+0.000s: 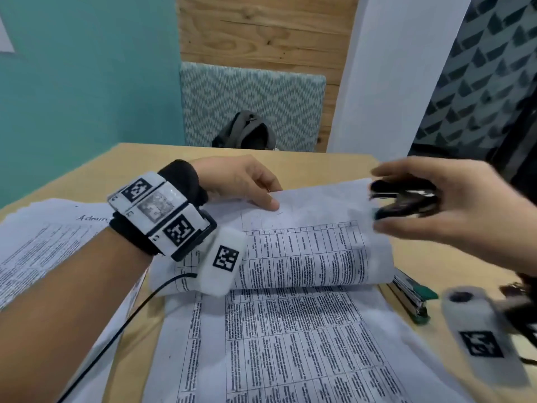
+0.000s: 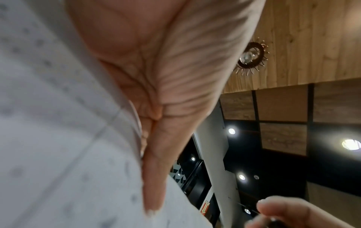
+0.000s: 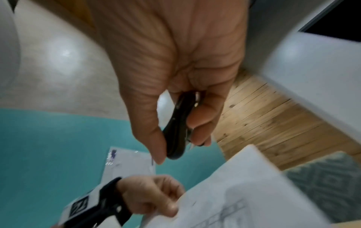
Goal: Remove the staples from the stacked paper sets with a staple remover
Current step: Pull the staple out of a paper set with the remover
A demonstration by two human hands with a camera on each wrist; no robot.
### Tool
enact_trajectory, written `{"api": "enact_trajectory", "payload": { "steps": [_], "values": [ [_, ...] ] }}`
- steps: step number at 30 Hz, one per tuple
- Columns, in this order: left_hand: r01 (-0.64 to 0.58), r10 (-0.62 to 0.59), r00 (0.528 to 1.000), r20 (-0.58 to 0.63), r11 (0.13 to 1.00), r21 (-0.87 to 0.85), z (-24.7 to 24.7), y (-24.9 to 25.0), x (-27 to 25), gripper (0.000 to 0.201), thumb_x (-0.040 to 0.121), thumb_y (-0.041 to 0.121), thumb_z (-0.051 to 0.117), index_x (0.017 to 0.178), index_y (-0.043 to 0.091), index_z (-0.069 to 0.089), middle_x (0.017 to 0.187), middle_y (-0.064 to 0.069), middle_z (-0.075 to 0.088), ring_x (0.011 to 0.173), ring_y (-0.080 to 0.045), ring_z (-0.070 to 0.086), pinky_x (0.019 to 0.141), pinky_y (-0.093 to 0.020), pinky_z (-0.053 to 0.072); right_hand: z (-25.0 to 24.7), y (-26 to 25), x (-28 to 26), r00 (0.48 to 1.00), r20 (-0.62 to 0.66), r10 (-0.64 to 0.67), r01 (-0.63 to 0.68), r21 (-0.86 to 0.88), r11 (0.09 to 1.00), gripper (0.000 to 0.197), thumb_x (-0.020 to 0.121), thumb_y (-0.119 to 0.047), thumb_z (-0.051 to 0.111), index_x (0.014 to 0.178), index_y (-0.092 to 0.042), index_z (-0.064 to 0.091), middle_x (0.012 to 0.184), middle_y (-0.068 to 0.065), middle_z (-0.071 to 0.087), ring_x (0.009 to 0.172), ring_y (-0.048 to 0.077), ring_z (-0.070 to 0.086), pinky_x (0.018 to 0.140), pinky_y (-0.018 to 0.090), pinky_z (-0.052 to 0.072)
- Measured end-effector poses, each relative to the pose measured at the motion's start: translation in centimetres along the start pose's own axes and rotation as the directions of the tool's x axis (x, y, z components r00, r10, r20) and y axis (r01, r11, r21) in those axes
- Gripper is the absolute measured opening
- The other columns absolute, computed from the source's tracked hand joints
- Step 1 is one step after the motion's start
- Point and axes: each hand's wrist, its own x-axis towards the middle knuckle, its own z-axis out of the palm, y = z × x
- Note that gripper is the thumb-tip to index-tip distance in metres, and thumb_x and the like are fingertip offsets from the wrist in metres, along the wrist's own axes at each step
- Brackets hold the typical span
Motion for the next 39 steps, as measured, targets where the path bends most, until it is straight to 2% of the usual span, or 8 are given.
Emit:
{"api": "enact_trajectory", "payload": {
  "steps": [3, 6, 8, 13, 18, 23, 27, 39],
  "values": [
    [-0.011, 0.017, 0.998, 0.06, 0.996, -0.093, 0.3, -0.3, 0.3, 0.021, 0.084, 0.004, 0.062, 0.104, -0.001, 0.066, 0.089, -0.008, 0.07, 0.068, -0.006, 0.065, 0.061, -0.012, 0.049, 2.9, -1.7, 2.3, 0.973, 0.091, -0.211, 0.225, -0.187, 0.956, 0.042, 0.062, -0.027, 0.082, 0.099, -0.019, 0.063, 0.09, -0.011, 0.067, 0.075, -0.014, 0.054, 0.07, 0.006, 0.042],
    [-0.02, 0.038, 0.993, 0.108, 0.987, -0.158, 0.5, -0.4, 0.4, 0.018, 0.084, 0.003, 0.061, 0.101, 0.0, 0.066, 0.09, -0.007, 0.071, 0.074, -0.008, 0.065, 0.067, -0.015, 0.05, 4.9, -2.3, 3.6, 0.944, 0.147, -0.296, 0.33, -0.362, 0.872, 0.038, 0.062, -0.033, 0.064, 0.097, -0.018, 0.065, 0.082, -0.005, 0.066, 0.075, 0.01, 0.057, 0.064, 0.035, 0.05],
    [-0.042, 0.068, 0.991, 0.119, 0.976, -0.216, 0.5, -0.3, 0.3, 0.017, 0.082, 0.001, 0.061, 0.097, 0.001, 0.066, 0.087, -0.004, 0.07, 0.076, -0.007, 0.065, 0.074, -0.015, 0.049, 5.7, -2.1, 4.2, 0.934, 0.152, -0.323, 0.357, -0.442, 0.823, 0.038, 0.062, -0.035, 0.06, 0.096, -0.021, 0.066, 0.081, -0.004, 0.066, 0.073, 0.025, 0.06, 0.057, 0.041, 0.05],
    [-0.051, 0.086, 0.987, 0.132, 0.967, -0.25, 0.2, 0.2, -0.1, 0.033, 0.082, 0.003, 0.055, 0.114, -0.004, 0.058, 0.091, 0.0, 0.069, 0.088, -0.005, 0.061, 0.093, -0.018, 0.045, 6.8, -1.3, 4.8, 0.894, 0.174, -0.413, 0.448, -0.374, 0.812, 0.035, 0.068, -0.034, 0.058, 0.096, -0.016, 0.07, 0.083, 0.005, 0.069, 0.07, 0.032, 0.064, 0.053, 0.042, 0.052],
    [-0.055, 0.078, 0.991, 0.11, 0.98, -0.192, 0.7, 1.0, -0.6, 0.031, 0.092, -0.005, 0.042, 0.122, -0.011, 0.048, 0.045, 0.018, 0.058, 0.054, 0.011, 0.054, 0.098, -0.023, 0.035, 7.0, -1.0, 4.8, 0.873, 0.147, -0.466, 0.486, -0.35, 0.801, 0.04, 0.062, -0.027, 0.066, 0.099, -0.014, 0.073, 0.084, 0.006, 0.071, 0.068, 0.03, 0.066, 0.05, 0.042, 0.053],
    [-0.071, 0.103, 0.985, 0.136, 0.972, -0.225, 1.0, 1.4, -0.8, 0.026, 0.091, -0.008, 0.041, 0.116, -0.004, 0.049, 0.044, 0.016, 0.058, 0.053, 0.01, 0.056, 0.102, -0.027, 0.035, 7.2, -0.7, 4.9, 0.848, 0.158, -0.505, 0.527, -0.342, 0.778, 0.045, 0.054, -0.026, 0.075, 0.097, -0.015, 0.073, 0.082, 0.005, 0.071, 0.068, 0.03, 0.067, 0.049, 0.043, 0.053],
    [-0.067, 0.104, 0.985, 0.139, 0.966, -0.25, 0.8, 1.1, -0.6, 0.027, 0.089, -0.005, 0.046, 0.115, -0.001, 0.054, 0.058, 0.013, 0.066, 0.063, 0.006, 0.06, 0.091, -0.018, 0.044, 7.3, -0.7, 4.8, 0.844, 0.173, -0.507, 0.533, -0.363, 0.764, 0.047, 0.05, -0.021, 0.085, 0.096, -0.014, 0.073, 0.084, 0.007, 0.071, 0.069, 0.031, 0.066, 0.049, 0.043, 0.053],
    [-0.043, 0.109, 0.977, 0.184, 0.943, -0.33, 0.7, 0.7, -0.5, 0.035, 0.087, -0.003, 0.048, 0.121, -0.008, 0.051, 0.067, 0.01, 0.07, 0.066, 0.003, 0.064, 0.068, -0.009, 0.048, 7.4, -0.8, 4.9, 0.847, 0.201, -0.493, 0.53, -0.395, 0.75, 0.035, 0.057, -0.029, 0.067, 0.087, -0.012, 0.072, 0.071, 0.011, 0.067, 0.064, 0.032, 0.062, 0.048, 0.041, 0.051]
  ]
}}
